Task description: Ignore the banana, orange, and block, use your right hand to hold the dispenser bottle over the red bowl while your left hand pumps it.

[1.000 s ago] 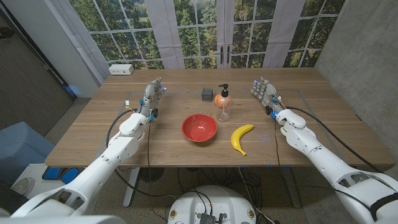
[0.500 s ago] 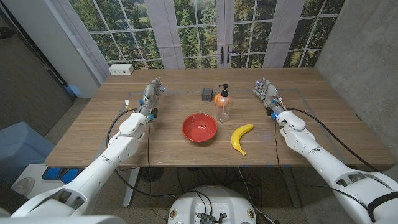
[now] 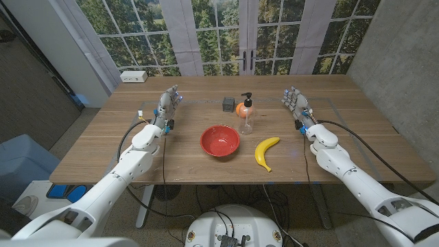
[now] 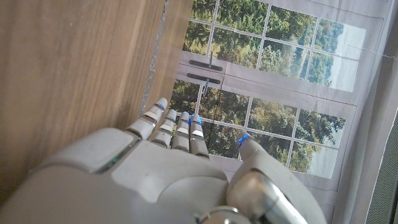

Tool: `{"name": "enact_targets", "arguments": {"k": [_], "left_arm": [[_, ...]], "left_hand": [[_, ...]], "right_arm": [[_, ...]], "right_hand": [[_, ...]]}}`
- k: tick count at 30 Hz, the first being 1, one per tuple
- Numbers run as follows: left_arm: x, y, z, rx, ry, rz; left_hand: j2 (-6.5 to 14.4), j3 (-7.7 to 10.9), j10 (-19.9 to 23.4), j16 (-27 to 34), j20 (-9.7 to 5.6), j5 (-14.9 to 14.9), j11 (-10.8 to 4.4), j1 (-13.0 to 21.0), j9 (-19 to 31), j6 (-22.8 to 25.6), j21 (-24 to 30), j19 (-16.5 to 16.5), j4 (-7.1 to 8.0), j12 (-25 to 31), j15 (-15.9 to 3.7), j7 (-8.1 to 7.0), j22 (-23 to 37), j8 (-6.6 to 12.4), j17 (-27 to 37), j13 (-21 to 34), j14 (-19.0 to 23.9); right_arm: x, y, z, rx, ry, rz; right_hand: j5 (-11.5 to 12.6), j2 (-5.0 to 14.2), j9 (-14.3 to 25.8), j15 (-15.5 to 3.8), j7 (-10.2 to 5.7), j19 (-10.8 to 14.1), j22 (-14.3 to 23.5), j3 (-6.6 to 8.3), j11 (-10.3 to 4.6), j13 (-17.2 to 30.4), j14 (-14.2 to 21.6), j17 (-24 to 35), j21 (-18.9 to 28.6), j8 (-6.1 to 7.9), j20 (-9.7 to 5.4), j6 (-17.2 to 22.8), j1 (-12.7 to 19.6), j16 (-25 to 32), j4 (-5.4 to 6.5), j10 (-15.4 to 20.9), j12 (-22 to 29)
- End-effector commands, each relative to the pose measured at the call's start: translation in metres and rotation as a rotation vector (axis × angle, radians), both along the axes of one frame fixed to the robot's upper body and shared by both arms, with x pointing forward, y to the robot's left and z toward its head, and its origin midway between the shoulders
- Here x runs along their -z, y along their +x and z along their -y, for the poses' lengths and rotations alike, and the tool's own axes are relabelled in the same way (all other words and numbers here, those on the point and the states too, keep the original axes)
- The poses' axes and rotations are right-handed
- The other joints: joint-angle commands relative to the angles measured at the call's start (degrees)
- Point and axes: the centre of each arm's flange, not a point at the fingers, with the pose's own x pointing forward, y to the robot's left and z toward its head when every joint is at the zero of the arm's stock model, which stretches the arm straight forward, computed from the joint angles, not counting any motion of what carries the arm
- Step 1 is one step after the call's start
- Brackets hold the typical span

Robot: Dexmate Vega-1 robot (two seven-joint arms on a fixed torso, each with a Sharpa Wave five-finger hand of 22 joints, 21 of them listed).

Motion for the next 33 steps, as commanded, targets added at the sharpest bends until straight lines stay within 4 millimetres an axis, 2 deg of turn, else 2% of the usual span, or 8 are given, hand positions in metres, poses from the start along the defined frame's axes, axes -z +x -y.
{"name": "enact_targets", "arguments": {"k": [1,18,33], "left_arm": [[-0.001,0.001,0.002,0.009,0.006,-0.001],[-0.005,0.002,0.002,0.006,0.008,0.001],[-0.007,0.005,0.005,0.01,0.009,0.006]], "left_hand": [[5.61,0.29,-0.88,0.34,-5.1,0.24,-0.13,0.19,0.3,-0.11,-0.09,0.18,-0.47,0.26,-3.95,-0.02,0.11,0.29,-0.08,0.18,-0.12],[5.5,0.3,-0.82,0.32,-5.05,0.26,-0.13,0.32,0.3,-0.04,-0.21,0.39,-0.73,0.32,-3.92,-0.08,0.11,0.33,-0.15,0.18,-0.04],[5.52,0.33,-0.84,0.32,-4.97,0.28,-0.17,0.38,0.3,-0.06,-0.31,0.47,-0.84,0.33,-3.91,-0.05,0.12,0.33,-0.16,0.18,0.03]], "right_arm": [[0.007,-0.016,0.005,0.059,0.007,0.022],[0.016,-0.036,0.008,0.105,0.025,0.046],[0.027,-0.051,0.013,0.157,0.022,0.048]], "right_hand": [[-0.34,-0.34,0.2,0.25,0.39,0.68,0.28,0.12,0.19,-0.07,0.31,0.07,0.26,0.25,-0.42,0.37,0.37,0.2,-0.61,0.66,0.3],[-0.66,-0.8,0.22,0.46,0.49,1.39,0.31,-0.16,0.45,-0.09,0.87,-0.24,0.43,0.36,0.06,0.85,0.47,0.43,-1.66,1.3,0.41],[-0.78,0.33,0.27,-0.31,-0.04,2.47,0.38,0.08,-0.13,-0.09,1.61,-0.36,0.67,0.55,0.06,1.73,0.59,0.89,-2.41,2.26,0.57]]}}
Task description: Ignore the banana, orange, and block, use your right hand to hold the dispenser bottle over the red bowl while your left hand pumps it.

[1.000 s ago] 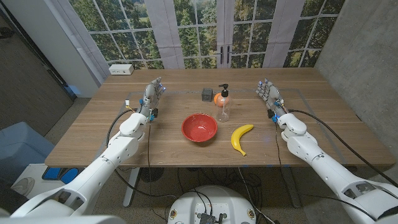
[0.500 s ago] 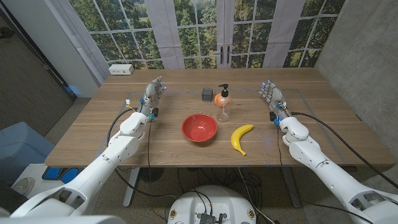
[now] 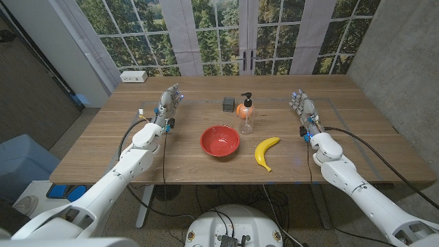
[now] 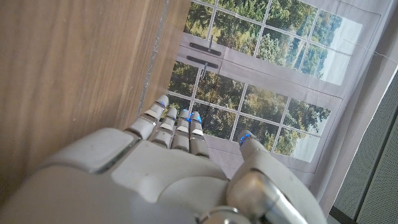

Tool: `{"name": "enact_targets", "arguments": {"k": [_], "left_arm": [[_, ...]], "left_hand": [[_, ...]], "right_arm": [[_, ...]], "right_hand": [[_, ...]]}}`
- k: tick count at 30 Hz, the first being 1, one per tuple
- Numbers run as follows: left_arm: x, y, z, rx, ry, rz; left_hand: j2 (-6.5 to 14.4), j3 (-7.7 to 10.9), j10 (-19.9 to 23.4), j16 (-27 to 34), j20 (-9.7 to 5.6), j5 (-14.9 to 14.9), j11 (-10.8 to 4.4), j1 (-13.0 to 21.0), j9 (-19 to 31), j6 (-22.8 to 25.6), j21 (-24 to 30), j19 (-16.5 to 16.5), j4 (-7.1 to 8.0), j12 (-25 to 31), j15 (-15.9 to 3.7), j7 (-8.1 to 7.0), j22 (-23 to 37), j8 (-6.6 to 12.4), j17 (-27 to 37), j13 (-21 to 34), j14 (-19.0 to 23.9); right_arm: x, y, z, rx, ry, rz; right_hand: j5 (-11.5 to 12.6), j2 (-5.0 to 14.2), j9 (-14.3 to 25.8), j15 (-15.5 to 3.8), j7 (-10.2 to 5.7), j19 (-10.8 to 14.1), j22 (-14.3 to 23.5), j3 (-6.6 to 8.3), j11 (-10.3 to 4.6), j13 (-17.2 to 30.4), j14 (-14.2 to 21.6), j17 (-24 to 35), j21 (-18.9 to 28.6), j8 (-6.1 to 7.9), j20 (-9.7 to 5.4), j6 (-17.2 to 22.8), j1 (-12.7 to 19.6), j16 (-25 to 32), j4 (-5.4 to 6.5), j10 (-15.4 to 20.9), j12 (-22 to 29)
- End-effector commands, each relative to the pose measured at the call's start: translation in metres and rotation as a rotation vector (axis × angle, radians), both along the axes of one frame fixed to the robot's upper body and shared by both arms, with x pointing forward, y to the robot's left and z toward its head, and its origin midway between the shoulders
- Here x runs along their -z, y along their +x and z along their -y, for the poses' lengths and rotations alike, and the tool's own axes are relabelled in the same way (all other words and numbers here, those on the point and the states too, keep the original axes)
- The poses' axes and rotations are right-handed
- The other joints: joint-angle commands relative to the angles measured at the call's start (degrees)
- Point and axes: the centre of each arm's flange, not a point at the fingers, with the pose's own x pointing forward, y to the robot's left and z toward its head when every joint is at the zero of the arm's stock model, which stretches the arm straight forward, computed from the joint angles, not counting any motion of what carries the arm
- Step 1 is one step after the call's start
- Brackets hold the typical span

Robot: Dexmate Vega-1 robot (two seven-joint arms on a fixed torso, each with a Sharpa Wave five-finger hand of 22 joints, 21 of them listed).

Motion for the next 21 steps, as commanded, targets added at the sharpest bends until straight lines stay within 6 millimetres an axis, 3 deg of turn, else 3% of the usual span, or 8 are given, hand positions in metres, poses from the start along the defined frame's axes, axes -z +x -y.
{"name": "enact_targets", "arguments": {"k": [1,21], "left_arm": [[-0.002,0.002,0.003,0.005,0.001,0.003],[-0.003,0.002,0.004,0.006,0.003,0.002]], "left_hand": [[5.52,0.26,-0.8,0.32,-5.2,0.28,-0.19,0.38,0.31,-0.06,-0.09,0.28,-0.48,0.35,-3.89,-0.08,0.13,0.26,0.1,0.19,0.03],[5.61,0.29,-0.76,0.33,-5.1,0.32,-0.18,0.4,0.31,-0.09,-0.19,0.42,-0.49,0.38,-3.94,-0.11,0.13,0.26,0.11,0.19,0.08]], "right_arm": [[0.008,-0.013,0.004,0.039,-0.002,0.009],[0.014,-0.027,0.002,0.098,-0.032,0.025]], "right_hand": [[-0.05,1.03,0.28,-0.33,-0.31,0.52,0.09,0.32,-0.16,0.17,0.5,0.18,0.29,0.55,-0.34,0.73,0.06,0.48,-0.3,0.84,0.55],[-0.16,0.88,0.3,0.32,-0.27,1.0,0.11,0.46,-0.11,0.18,1.15,-0.05,0.29,0.46,0.22,0.86,0.5,0.75,-1.44,1.09,0.46]]}}
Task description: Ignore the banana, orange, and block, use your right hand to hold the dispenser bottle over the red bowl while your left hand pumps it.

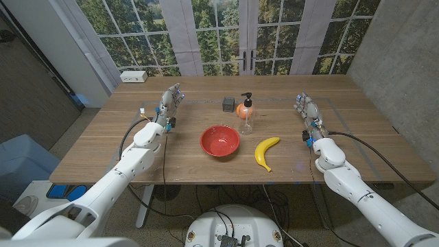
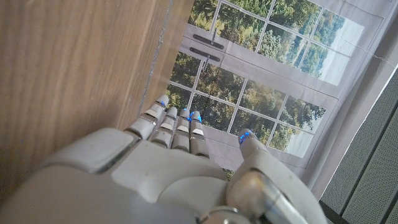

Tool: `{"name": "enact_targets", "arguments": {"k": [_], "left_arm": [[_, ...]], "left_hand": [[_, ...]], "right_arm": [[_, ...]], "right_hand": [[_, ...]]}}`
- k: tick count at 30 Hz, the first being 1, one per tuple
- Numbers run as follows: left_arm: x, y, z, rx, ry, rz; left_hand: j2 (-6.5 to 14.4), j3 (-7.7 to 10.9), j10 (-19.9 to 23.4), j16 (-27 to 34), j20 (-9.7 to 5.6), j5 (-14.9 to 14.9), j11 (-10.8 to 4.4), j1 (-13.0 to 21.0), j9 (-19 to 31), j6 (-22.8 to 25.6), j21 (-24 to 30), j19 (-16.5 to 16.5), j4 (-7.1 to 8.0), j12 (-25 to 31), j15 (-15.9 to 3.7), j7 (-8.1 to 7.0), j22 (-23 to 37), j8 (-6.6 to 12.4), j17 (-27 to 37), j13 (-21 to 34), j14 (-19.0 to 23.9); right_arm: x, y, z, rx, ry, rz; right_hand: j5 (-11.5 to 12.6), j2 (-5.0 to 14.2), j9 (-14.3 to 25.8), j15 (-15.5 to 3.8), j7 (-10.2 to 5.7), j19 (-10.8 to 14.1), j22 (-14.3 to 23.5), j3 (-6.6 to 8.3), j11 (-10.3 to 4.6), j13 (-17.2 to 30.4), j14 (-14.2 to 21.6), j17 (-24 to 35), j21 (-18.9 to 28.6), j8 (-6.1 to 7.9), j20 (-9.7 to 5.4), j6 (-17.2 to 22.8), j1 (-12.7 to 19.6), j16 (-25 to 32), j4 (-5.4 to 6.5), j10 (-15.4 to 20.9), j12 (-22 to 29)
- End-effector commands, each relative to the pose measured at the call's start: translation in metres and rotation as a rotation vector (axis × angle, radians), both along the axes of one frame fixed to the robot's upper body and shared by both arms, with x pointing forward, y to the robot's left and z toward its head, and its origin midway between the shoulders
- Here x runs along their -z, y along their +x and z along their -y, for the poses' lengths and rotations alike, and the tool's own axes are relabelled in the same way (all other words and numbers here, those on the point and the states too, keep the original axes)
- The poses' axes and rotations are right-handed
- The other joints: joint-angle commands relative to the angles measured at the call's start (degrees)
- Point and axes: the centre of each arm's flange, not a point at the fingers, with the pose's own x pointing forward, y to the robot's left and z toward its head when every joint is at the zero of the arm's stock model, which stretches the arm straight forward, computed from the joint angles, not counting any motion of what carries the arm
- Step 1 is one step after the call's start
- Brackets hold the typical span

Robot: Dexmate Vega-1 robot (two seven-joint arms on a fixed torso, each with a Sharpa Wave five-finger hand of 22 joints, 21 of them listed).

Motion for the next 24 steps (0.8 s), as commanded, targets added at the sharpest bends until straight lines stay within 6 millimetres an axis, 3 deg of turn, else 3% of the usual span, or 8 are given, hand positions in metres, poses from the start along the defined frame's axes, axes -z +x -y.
{"name": "enact_targets", "arguments": {"k": [1,12,17,24], "left_arm": [[0.0,-0.001,0.0,-0.004,-0.004,0.002],[0.0,-0.001,0.0,0.004,0.002,0.0],[0.0,-0.001,0.0,0.009,0.006,-0.004],[0.0,-0.002,0.001,0.014,0.006,0.0]], "left_hand": [[5.62,0.05,-0.77,0.33,-5.1,0.32,-0.18,0.4,0.32,-0.1,-0.2,0.43,-0.26,0.38,-3.94,-0.08,0.14,0.26,0.11,0.19,0.09],[5.7,0.06,-0.73,0.37,-4.93,0.34,-0.2,0.39,0.32,-0.05,-0.19,0.66,-0.21,0.4,-3.82,-0.05,0.14,0.28,0.13,0.19,0.17],[5.68,0.05,-0.64,0.38,-4.8,0.35,-0.14,0.38,0.32,0.01,-0.18,0.77,-0.2,0.44,-3.79,0.03,0.15,0.31,0.13,0.19,0.23],[5.56,0.03,-0.31,0.42,-4.28,0.35,0.11,0.4,0.32,0.2,-0.1,1.15,-0.26,0.55,-3.72,0.1,0.15,0.37,0.11,0.19,0.42]], "right_arm": [[0.001,-0.008,-0.003,0.032,-0.026,0.01],[0.006,-0.016,-0.005,0.042,-0.038,-0.002],[0.007,-0.02,-0.009,0.05,-0.057,-0.004],[0.009,-0.023,-0.014,0.07,-0.092,-0.004]], "right_hand": [[-0.18,-0.01,0.3,0.45,0.29,0.55,0.13,0.0,-0.06,0.17,0.65,-0.09,0.3,0.45,0.33,0.35,0.47,0.34,-0.6,0.49,0.45],[-0.4,-0.84,0.3,0.81,0.56,0.75,0.13,-0.05,0.32,0.16,0.79,-0.43,0.25,0.39,0.79,0.41,1.03,0.27,-1.9,0.46,0.32],[-0.61,-1.39,0.3,1.68,0.38,0.77,0.17,-0.07,0.21,0.15,0.73,-0.75,0.17,0.28,2.79,0.28,1.56,0.13,-3.11,0.11,0.1],[-0.78,-2.44,0.3,2.54,0.62,1.08,0.21,-0.26,0.39,0.15,0.92,-1.05,0.21,0.11,3.92,-0.14,1.98,0.1,-4.34,0.02,0.02]]}}
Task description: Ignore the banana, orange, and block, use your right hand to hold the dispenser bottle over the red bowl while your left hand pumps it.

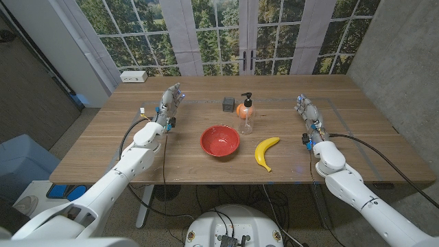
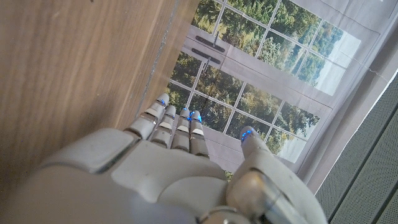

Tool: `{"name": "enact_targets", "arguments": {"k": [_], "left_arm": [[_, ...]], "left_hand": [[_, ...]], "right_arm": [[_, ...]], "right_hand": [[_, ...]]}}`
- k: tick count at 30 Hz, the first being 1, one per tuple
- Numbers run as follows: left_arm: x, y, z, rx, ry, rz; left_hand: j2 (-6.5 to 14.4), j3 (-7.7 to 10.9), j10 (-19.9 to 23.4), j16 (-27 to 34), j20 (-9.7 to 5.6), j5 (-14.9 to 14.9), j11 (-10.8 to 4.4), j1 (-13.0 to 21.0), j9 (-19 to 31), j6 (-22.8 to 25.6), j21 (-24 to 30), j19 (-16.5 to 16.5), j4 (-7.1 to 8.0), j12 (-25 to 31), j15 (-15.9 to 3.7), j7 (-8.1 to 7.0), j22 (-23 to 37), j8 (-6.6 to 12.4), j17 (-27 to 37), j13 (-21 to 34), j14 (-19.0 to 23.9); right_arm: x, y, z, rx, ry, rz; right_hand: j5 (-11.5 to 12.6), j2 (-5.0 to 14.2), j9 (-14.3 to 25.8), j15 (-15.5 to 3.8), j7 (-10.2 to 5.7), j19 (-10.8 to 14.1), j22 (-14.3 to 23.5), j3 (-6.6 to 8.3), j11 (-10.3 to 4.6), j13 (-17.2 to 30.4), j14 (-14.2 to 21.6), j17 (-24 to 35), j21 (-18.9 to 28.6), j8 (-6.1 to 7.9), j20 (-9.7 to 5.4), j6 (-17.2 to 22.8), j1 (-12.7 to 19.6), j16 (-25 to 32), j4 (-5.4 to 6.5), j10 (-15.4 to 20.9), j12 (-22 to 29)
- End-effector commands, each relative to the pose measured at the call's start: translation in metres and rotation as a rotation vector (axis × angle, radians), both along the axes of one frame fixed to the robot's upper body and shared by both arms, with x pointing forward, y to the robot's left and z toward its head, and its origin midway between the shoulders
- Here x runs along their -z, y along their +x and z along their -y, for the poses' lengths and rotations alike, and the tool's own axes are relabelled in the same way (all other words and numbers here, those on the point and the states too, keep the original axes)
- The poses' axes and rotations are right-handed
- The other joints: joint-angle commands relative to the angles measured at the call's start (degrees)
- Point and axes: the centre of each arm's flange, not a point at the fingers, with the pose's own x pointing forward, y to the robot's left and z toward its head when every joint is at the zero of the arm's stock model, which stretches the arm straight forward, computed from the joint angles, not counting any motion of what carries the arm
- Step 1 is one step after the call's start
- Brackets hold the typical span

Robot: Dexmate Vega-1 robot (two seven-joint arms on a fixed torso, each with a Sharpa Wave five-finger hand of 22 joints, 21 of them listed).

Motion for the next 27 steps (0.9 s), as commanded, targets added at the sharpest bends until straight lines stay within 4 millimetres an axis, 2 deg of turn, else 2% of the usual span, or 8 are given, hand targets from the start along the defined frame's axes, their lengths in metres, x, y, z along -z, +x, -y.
{"name": "enact_targets", "arguments": {"k": [1,10,19,27], "left_arm": [[0.0,-0.001,0.001,0.009,0.002,0.001],[0.0,-0.002,0.001,0.016,0.005,0.002],[-0.001,-0.003,0.002,0.026,0.009,0.001],[-0.002,-0.004,0.003,0.033,0.016,0.0]], "left_hand": [[5.55,0.03,-0.29,0.2,-4.34,0.35,0.1,0.4,0.32,0.2,0.15,0.69,-0.27,0.28,-3.51,0.08,0.16,0.37,0.1,0.19,0.22],[5.44,0.0,0.02,0.28,-4.21,0.36,0.15,0.39,0.33,0.47,0.15,0.96,-0.31,0.36,-3.35,0.07,0.14,0.45,0.1,0.19,0.57],[5.37,-0.03,0.56,0.38,-4.08,0.37,0.28,0.37,0.34,0.95,0.18,1.36,-0.33,0.51,-3.21,0.15,0.14,0.57,0.09,0.18,1.05],[5.28,-0.05,1.22,0.48,-3.95,0.38,0.41,0.38,0.35,1.6,0.26,1.91,-0.4,0.67,-3.06,0.23,0.13,0.72,0.07,0.18,1.67]], "right_arm": [[0.004,-0.007,-0.008,0.015,-0.041,-0.003],[0.004,-0.01,-0.013,0.019,-0.082,-0.009],[0.002,-0.014,-0.018,0.018,-0.159,-0.011],[0.001,-0.014,-0.019,0.028,-0.208,-0.001]], "right_hand": [[-0.14,-0.88,0.3,0.77,0.47,0.28,0.22,0.04,0.37,0.14,0.14,-0.02,0.22,0.08,0.77,-0.38,0.29,0.08,-1.05,-0.07,-0.02],[-0.31,-2.71,0.29,1.37,0.89,0.59,0.25,-0.65,0.68,0.14,0.25,-0.29,0.24,0.03,1.19,-0.58,0.25,0.02,-2.3,-0.26,-0.11],[-0.12,-4.7,0.3,1.6,0.28,0.6,0.27,-0.95,0.59,0.14,-0.12,-0.68,0.1,-0.28,1.41,-2.02,1.28,-0.24,-4.54,-1.02,-0.35],[-0.38,-6.02,0.32,1.65,0.28,0.69,0.29,-1.66,0.9,0.16,-0.1,-0.77,0.08,-0.3,1.46,-2.36,0.81,-0.23,-5.04,-1.04,-0.29]]}}
